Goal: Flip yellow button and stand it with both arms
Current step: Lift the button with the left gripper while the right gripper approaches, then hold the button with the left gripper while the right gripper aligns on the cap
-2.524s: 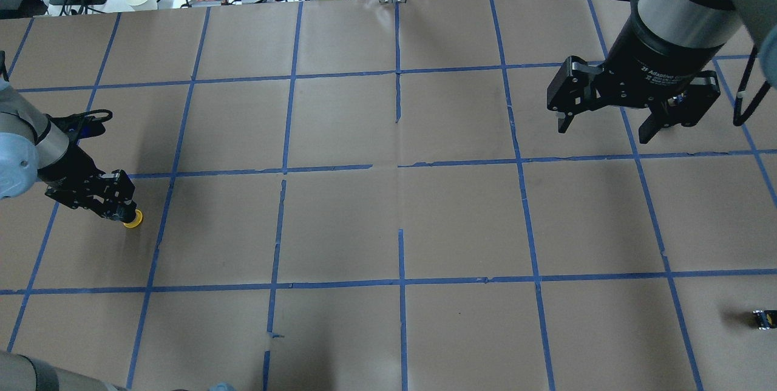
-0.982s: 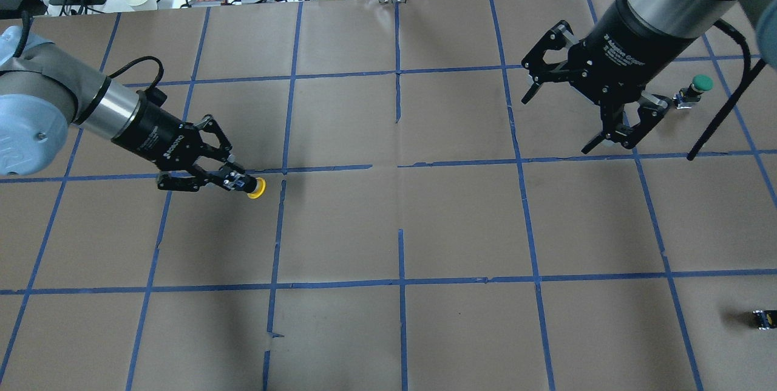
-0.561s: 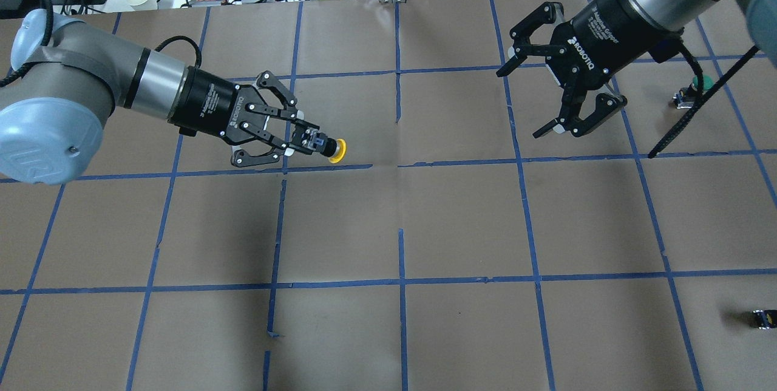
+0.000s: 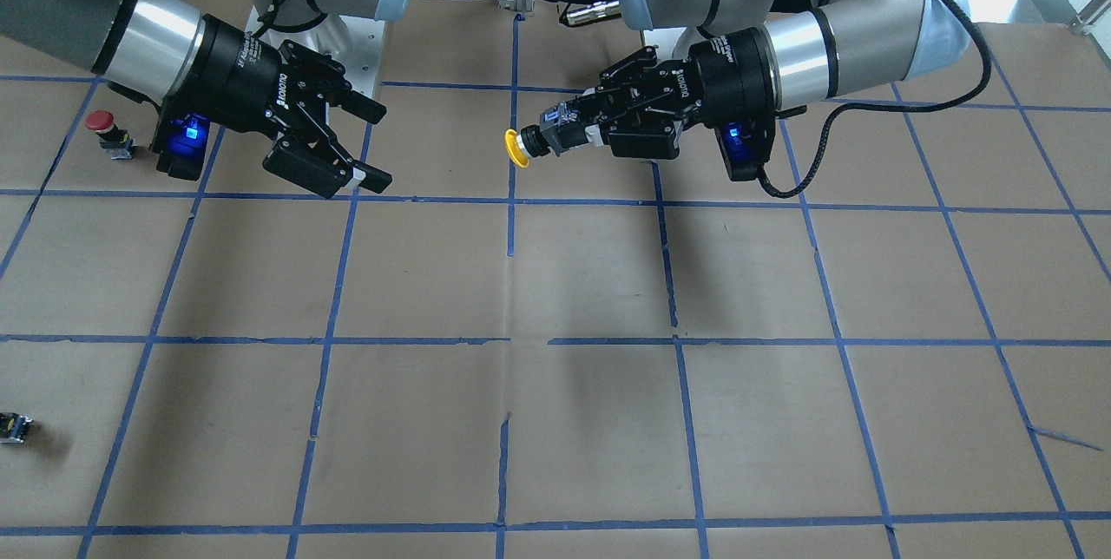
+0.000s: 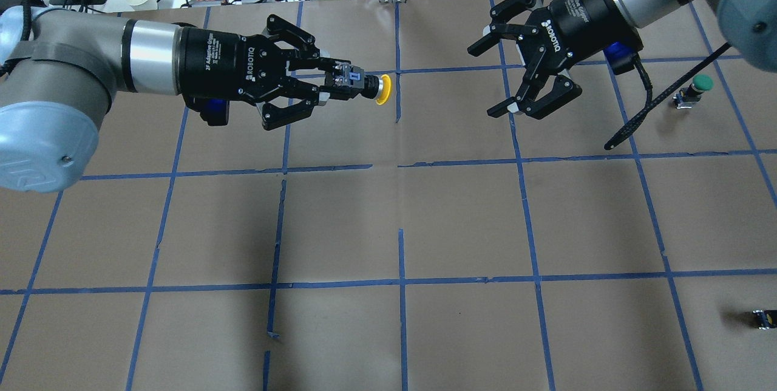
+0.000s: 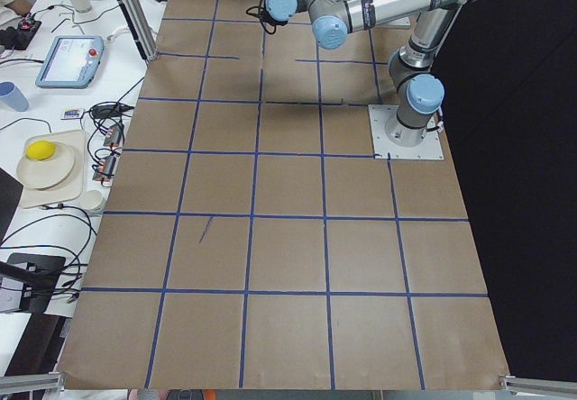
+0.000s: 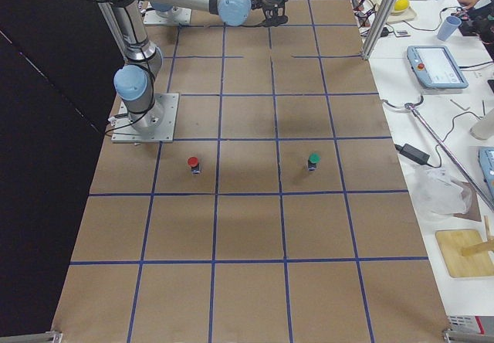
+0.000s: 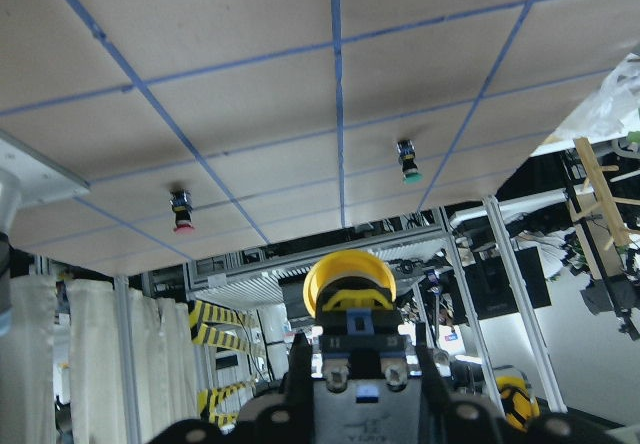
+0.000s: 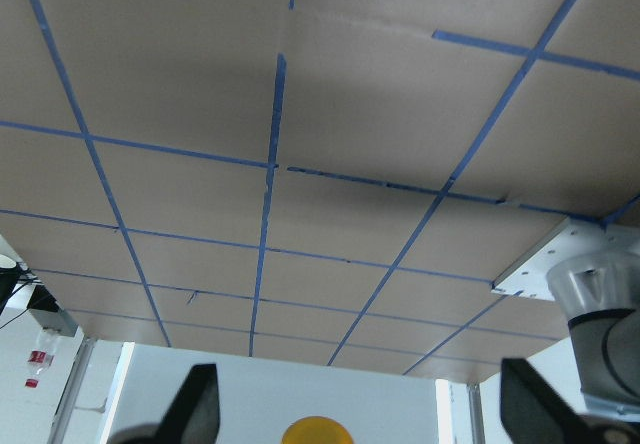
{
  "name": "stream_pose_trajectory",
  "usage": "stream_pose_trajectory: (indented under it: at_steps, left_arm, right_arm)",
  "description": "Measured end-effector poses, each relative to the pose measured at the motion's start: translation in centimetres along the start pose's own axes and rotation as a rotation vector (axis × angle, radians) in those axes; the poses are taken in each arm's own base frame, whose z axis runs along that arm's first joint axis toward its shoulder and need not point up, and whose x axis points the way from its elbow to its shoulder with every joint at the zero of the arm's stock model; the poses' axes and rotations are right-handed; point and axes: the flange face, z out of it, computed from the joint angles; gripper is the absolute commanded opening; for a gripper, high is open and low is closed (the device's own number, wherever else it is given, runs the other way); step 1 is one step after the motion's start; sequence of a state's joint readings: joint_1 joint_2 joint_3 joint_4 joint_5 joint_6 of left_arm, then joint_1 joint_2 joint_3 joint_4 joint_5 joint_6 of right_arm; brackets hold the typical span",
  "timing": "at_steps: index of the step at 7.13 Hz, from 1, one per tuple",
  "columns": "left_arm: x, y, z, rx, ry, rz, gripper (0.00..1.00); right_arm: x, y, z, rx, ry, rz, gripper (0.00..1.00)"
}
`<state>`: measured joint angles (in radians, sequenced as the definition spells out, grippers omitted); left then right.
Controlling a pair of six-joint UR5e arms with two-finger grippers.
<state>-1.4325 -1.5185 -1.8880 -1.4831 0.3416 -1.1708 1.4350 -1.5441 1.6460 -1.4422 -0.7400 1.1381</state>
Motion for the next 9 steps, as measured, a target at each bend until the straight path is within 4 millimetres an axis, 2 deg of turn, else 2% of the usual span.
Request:
stream_pose_trajectory:
  at_steps: [2, 5, 7, 9]
  left_arm:
    - [-0.2, 2.3, 0.5, 0.038, 0.013, 0.015, 0.03]
    - [0.4, 5.6, 2.2, 0.247, 0.142, 0.044, 0.03]
    - [0.8, 5.5, 2.7, 0.237, 0.166, 0.033, 0.03]
    - [1.1, 4.0, 3.2, 0.135, 0.131, -0.013, 0.03]
  right_arm:
    - [-0.1, 1.2, 0.0, -0.069, -0.028, 0.052, 1.0]
    - [-0.2, 2.6, 0.7, -0.133, -0.039, 0.06, 1.0]
    - [-0.4, 2.8, 1.0, -0.164, -0.047, 0.059, 1.0]
    - [-0.7, 2.8, 1.6, -0.187, -0.044, 0.056, 0.99]
